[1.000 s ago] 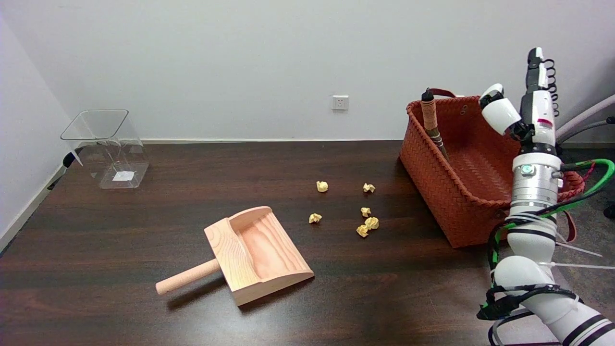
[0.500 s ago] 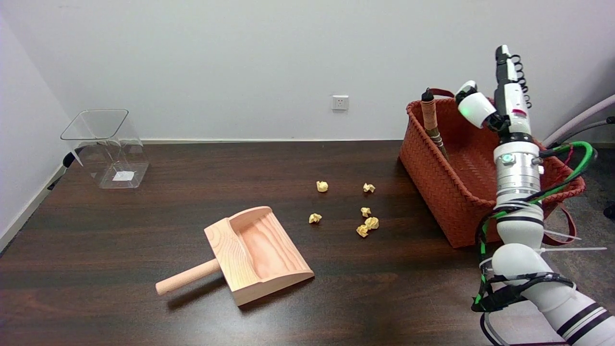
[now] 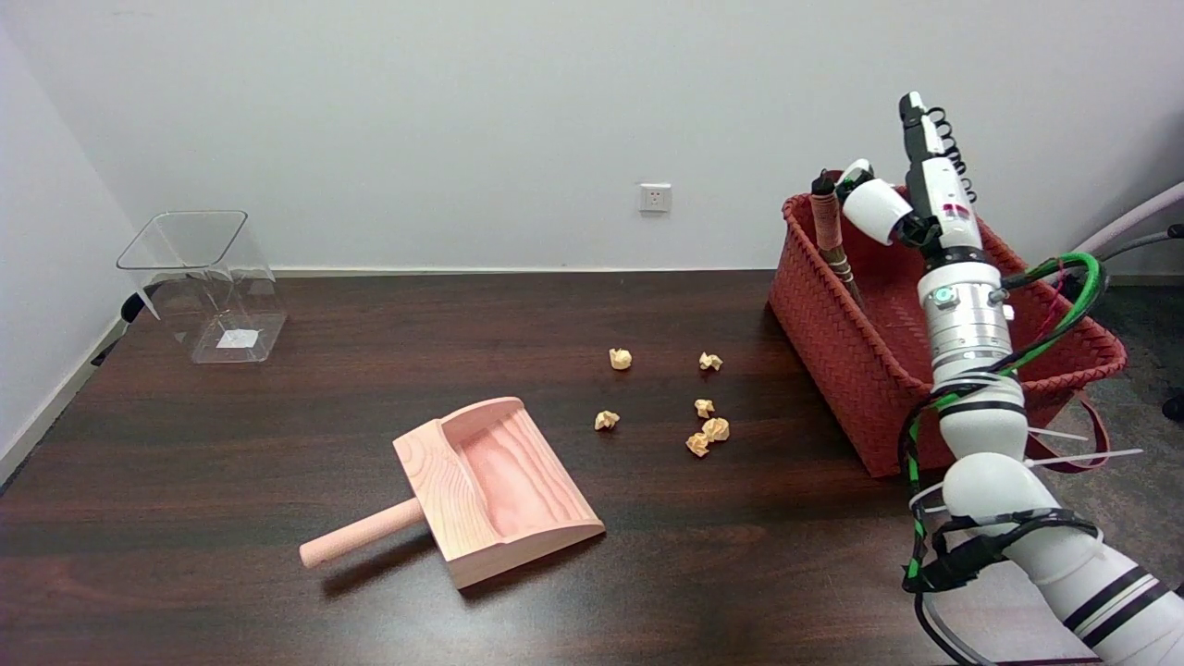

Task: Pick up the broom.

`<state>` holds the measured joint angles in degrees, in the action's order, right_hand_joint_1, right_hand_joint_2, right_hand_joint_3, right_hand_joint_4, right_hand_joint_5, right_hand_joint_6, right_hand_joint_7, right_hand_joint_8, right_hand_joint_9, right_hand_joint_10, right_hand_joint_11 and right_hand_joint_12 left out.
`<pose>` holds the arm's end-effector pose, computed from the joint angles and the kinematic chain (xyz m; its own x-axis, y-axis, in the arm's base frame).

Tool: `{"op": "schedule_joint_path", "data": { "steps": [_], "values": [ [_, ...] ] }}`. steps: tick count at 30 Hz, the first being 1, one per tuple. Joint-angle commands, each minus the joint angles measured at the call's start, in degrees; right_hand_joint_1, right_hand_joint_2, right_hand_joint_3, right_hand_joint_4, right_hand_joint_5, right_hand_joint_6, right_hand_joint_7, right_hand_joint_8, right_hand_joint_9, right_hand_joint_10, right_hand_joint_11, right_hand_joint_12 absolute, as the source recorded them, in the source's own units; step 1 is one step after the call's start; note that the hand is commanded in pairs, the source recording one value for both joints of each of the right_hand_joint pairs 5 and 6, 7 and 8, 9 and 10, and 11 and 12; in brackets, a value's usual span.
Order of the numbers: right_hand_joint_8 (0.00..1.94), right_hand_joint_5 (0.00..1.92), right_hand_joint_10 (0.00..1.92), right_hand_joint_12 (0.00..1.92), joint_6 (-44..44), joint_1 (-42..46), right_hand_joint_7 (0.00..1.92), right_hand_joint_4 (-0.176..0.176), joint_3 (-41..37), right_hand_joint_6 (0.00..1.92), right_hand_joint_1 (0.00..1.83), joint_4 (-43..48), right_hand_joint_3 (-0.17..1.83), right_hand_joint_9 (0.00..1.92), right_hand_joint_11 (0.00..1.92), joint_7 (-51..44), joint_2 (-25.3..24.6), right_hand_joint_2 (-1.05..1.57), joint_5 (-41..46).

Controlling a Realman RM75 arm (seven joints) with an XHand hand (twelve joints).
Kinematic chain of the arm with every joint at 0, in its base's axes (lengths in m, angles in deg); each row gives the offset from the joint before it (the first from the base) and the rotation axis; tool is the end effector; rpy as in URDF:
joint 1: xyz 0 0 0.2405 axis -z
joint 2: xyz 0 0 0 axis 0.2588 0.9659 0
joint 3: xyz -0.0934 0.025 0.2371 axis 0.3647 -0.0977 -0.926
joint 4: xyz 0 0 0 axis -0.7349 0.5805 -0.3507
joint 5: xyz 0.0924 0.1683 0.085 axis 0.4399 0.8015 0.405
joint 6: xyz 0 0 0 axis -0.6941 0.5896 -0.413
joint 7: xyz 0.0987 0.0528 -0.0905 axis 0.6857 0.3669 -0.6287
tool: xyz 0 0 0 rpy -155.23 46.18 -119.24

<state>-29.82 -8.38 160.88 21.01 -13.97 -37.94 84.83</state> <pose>-0.1872 -0.3023 0.4161 0.5779 0.5586 0.5949 -0.7398 0.0510 0.6708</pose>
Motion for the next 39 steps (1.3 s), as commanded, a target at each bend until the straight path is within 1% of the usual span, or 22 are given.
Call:
{"op": "schedule_joint_path", "data": {
  "steps": [1,10,16,22,39],
  "values": [
    [0.00,0.00,0.00,0.00,-2.94,-4.12,0.00,0.000,3.72,0.00,0.39,-3.78,1.11,0.00,0.00,-2.48,1.17,0.95,2.90],
    [0.00,0.00,0.00,0.00,-2.93,-12.06,0.00,0.000,10.06,0.00,0.37,-10.99,1.11,0.00,0.00,-2.33,2.60,0.97,6.79],
    [0.00,0.00,0.00,0.00,-2.87,-14.99,0.00,0.000,11.73,0.00,0.36,-15.34,1.11,0.00,0.00,0.01,2.64,0.98,7.62],
    [0.00,0.00,0.00,0.00,-1.93,-15.71,0.00,0.000,12.84,0.00,0.35,-18.60,1.13,0.00,0.00,4.99,2.40,1.00,7.14],
    [0.00,0.00,0.00,0.00,-1.90,-15.63,0.00,0.000,13.20,0.00,0.34,-21.57,1.16,0.00,0.00,6.54,1.88,1.01,7.62]
  ]
}}
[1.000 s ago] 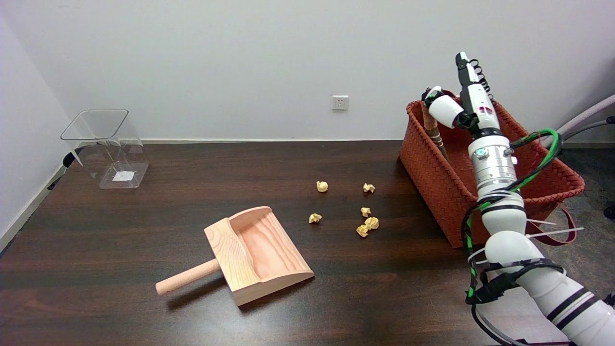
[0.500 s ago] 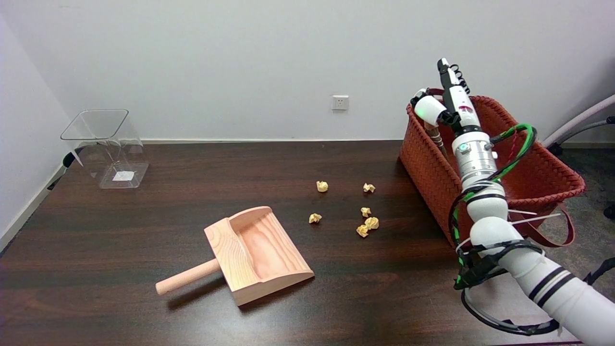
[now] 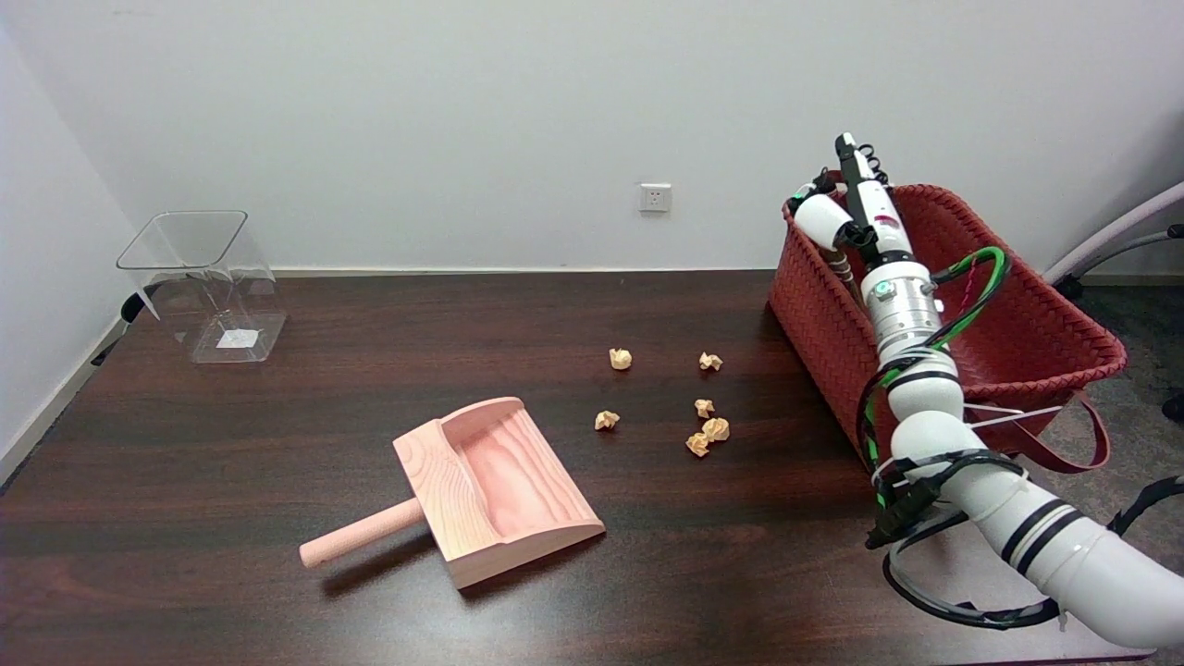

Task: Pick up the broom.

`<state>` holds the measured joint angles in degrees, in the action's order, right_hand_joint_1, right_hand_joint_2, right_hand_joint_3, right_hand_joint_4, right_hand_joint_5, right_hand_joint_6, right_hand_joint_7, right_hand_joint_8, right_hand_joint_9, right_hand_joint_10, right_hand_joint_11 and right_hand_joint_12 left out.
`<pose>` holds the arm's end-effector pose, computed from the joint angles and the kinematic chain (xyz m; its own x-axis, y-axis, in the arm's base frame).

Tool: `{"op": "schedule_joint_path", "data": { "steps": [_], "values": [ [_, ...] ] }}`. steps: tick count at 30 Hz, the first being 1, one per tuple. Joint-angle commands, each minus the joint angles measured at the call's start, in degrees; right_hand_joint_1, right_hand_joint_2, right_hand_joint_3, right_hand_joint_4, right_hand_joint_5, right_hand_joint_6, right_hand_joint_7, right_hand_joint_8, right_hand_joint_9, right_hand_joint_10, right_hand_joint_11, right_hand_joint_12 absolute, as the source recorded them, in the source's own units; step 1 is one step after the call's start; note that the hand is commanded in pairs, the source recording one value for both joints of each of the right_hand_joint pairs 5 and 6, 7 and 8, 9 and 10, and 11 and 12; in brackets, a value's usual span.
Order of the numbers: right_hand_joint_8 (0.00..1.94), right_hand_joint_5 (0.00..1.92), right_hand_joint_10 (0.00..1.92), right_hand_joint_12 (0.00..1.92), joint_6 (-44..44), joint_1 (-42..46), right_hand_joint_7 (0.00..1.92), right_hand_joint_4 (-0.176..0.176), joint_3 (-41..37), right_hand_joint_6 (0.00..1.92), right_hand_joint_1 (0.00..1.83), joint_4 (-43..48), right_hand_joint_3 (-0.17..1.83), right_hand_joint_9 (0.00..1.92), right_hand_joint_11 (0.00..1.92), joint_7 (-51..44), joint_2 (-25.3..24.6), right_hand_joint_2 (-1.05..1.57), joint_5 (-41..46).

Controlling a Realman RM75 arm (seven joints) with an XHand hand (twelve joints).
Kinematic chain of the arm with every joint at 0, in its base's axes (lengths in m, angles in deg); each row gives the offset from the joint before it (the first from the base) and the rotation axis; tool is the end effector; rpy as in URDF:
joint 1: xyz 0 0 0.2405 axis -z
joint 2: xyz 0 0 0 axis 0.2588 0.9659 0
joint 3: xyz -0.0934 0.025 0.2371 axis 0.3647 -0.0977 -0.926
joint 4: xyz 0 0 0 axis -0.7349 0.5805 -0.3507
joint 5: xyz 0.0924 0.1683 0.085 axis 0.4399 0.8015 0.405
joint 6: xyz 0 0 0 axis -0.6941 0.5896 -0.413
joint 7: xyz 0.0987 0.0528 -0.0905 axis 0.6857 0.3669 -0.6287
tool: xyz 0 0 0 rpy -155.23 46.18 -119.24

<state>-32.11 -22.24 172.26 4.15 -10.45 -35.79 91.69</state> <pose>-0.2264 -0.3597 0.4202 0.5778 0.4586 0.6752 -0.7904 0.1084 0.6029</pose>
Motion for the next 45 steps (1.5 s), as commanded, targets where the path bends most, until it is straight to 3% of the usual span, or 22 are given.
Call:
{"op": "schedule_joint_path", "data": {
  "steps": [1,9,13,16,18,19,23,25,27,30,45],
  "values": [
    [0.00,0.00,0.00,0.00,0.39,-1.90,0.00,0.000,1.94,0.00,0.34,-5.02,1.16,0.00,0.00,3.02,-0.31,1.01,0.76],
    [0.06,0.00,0.00,0.00,0.00,-2.70,0.06,0.000,2.42,0.00,0.32,-6.41,1.15,0.00,0.00,3.18,-1.36,1.01,0.76],
    [0.24,0.00,0.00,0.00,0.26,-2.89,0.24,0.000,2.42,0.00,0.38,-6.90,1.08,0.00,0.00,3.22,-1.87,1.01,0.76],
    [0.57,0.04,0.04,0.04,0.73,-2.90,0.57,0.000,2.42,0.04,0.40,-7.00,0.99,0.04,0.04,3.59,-2.19,1.00,0.76],
    [1.02,0.24,0.24,0.24,1.08,-2.90,1.02,0.000,2.42,0.24,0.42,-7.04,0.85,0.24,0.24,4.42,-2.22,1.01,0.32],
    [1.15,0.31,0.31,0.31,1.33,-2.85,1.15,0.000,2.42,0.31,0.44,-7.08,0.78,0.31,0.31,4.71,-2.22,1.01,0.28],
    [1.46,0.65,0.65,0.65,3.37,-2.66,1.46,0.000,2.68,0.65,0.50,-7.09,0.54,0.65,0.65,5.38,-2.30,1.00,0.20],
    [1.60,1.03,1.03,1.03,5.10,-2.66,1.60,0.000,3.37,1.03,0.54,-7.09,0.24,1.03,1.03,5.79,-2.30,1.02,0.07],
    [1.73,1.31,1.31,1.31,8.32,-2.70,1.73,0.000,4.48,1.31,0.58,-7.09,0.06,1.31,1.31,5.97,-2.30,1.04,-0.38],
    [1.84,1.47,1.47,1.47,12.48,-2.66,1.84,0.000,5.34,1.47,0.64,-7.04,-0.17,1.47,1.47,5.97,-2.30,1.06,-1.86],
    [1.92,1.63,1.63,1.63,17.71,-0.81,1.92,0.000,2.84,1.63,0.61,-0.10,-0.17,1.63,1.63,9.33,-2.30,1.31,-11.79]
  ]
}}
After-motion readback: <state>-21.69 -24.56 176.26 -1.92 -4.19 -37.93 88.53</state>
